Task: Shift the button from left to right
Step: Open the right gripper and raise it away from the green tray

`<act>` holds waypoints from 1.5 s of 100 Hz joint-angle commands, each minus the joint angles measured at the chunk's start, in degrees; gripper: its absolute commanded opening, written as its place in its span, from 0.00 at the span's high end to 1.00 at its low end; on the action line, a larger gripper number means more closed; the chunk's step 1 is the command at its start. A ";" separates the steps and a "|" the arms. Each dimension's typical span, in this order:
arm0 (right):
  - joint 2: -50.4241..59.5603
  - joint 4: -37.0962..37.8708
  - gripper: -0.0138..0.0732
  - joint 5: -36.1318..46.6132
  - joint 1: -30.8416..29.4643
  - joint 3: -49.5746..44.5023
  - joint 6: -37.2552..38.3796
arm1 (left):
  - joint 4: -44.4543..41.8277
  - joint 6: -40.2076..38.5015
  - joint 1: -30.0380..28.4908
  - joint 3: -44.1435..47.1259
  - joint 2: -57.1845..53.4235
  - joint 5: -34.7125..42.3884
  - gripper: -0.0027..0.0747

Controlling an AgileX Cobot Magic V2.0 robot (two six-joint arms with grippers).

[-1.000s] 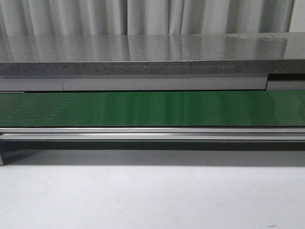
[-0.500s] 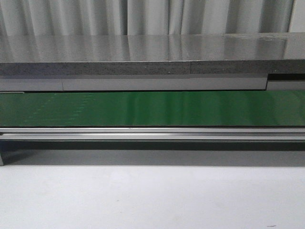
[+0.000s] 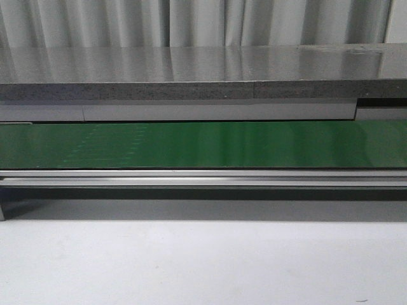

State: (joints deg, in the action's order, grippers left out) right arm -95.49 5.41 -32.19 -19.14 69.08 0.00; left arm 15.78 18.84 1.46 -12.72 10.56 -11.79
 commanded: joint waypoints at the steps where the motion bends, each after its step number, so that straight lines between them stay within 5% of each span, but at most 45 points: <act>1: 6.46 -1.42 0.31 3.82 2.14 1.66 0.00 | 0.33 -0.05 0.49 -1.67 0.58 4.99 0.96; 37: 22.22 -5.79 0.31 9.59 12.81 -2.14 0.00 | 0.33 -0.05 0.49 -1.67 0.58 4.99 0.96; 68: 43.74 -6.36 0.31 20.57 19.40 -20.83 0.00 | 0.33 -0.05 0.49 -1.67 0.58 4.99 0.96; 96: 62.75 -6.13 0.31 22.04 20.65 -36.97 0.00 | 0.44 -0.05 0.49 -1.67 0.58 4.99 0.96; 150: 75.36 -6.01 0.84 17.22 20.65 -48.24 0.00 | 0.44 -0.05 0.49 -1.67 0.58 4.99 0.96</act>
State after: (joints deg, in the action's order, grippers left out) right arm -19.89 -0.93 -19.97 1.43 19.38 0.00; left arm 15.78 18.84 1.46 -12.72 10.56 -11.79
